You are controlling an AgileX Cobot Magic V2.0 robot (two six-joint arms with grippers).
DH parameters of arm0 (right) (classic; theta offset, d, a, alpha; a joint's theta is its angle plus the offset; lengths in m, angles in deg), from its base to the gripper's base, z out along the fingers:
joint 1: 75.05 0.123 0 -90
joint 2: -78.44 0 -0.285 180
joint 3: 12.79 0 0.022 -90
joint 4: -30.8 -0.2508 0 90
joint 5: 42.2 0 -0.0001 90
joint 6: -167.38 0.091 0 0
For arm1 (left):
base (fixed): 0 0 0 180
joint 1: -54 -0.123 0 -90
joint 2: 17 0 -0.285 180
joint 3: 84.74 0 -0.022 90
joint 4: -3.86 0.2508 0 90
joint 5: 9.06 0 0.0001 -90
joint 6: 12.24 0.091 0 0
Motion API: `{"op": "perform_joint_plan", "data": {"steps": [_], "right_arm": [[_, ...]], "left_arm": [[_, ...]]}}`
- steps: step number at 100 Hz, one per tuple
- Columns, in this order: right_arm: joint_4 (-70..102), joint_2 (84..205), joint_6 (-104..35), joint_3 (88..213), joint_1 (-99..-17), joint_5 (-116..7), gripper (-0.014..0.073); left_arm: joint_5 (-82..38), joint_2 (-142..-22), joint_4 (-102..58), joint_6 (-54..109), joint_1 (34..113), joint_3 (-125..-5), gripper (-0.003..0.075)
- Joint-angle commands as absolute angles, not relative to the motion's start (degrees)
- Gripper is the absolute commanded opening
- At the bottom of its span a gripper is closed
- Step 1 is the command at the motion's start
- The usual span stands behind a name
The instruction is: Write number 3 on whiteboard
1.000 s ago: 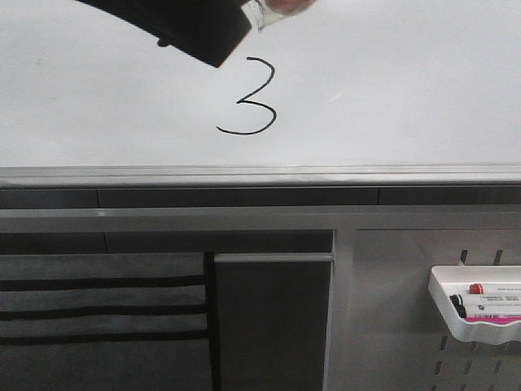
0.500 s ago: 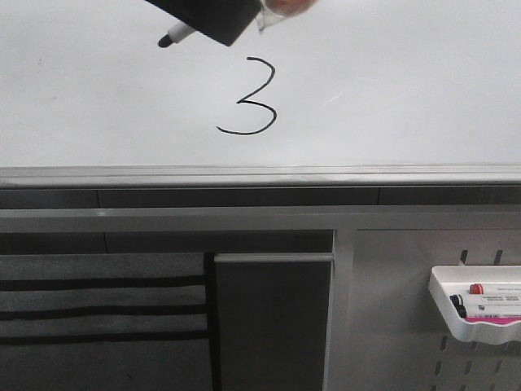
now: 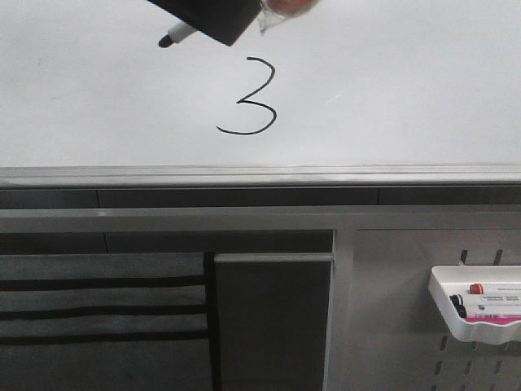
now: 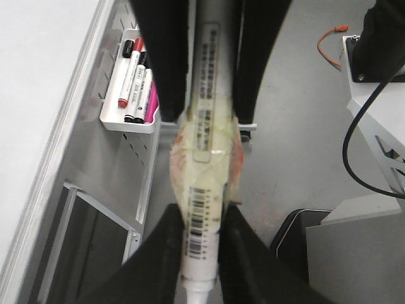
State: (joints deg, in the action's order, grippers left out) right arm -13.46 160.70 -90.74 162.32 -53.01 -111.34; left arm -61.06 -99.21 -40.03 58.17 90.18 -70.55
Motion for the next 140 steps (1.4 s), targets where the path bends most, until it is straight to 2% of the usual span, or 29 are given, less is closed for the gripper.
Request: {"op": "perform_joint_plan", "data": {"steps": [1,22,43,60,76,90,107,140], "right_arm": [[-15.15,158.93,-90.72,164.32,-53.36,-110.82,0.0306],[-3.44,154.64,-81.44,167.75,-54.54,-110.32,0.0315],[4.63,147.94,-67.21,168.37,-63.38,-111.59,0.0315],[4.87,144.20,-62.40,166.12,-70.64,-112.04,0.0315],[4.87,143.07,-62.25,163.67,-71.68,-111.90,0.0315],[4.77,143.07,-62.25,162.34,-71.68,-111.90,0.0315],[4.55,143.07,-62.25,162.23,-71.68,-111.90,0.0315],[3.74,143.07,-62.25,162.23,-71.68,-111.90,0.0315]], "left_arm": [[-59.87,-97.91,-42.66,58.10,90.66,-72.43,0.0076],[-59.03,-97.91,-38.01,56.07,90.33,-72.43,0.0076],[-50.83,-97.79,-25.85,41.24,84.65,-72.03,0.0076],[-36.56,-97.70,-23.77,28.10,75.05,-66.89,0.0076],[-20.41,-97.70,-27.42,23.47,69.11,-59.48,0.0076],[-10.95,-98.35,-29.63,23.47,68.19,-56.52,0.0076],[-5.20,-100.47,-29.72,23.47,68.19,-56.11,0.0076],[-2.41,-103.70,-29.72,23.47,68.19,-56.11,0.0077]]}}
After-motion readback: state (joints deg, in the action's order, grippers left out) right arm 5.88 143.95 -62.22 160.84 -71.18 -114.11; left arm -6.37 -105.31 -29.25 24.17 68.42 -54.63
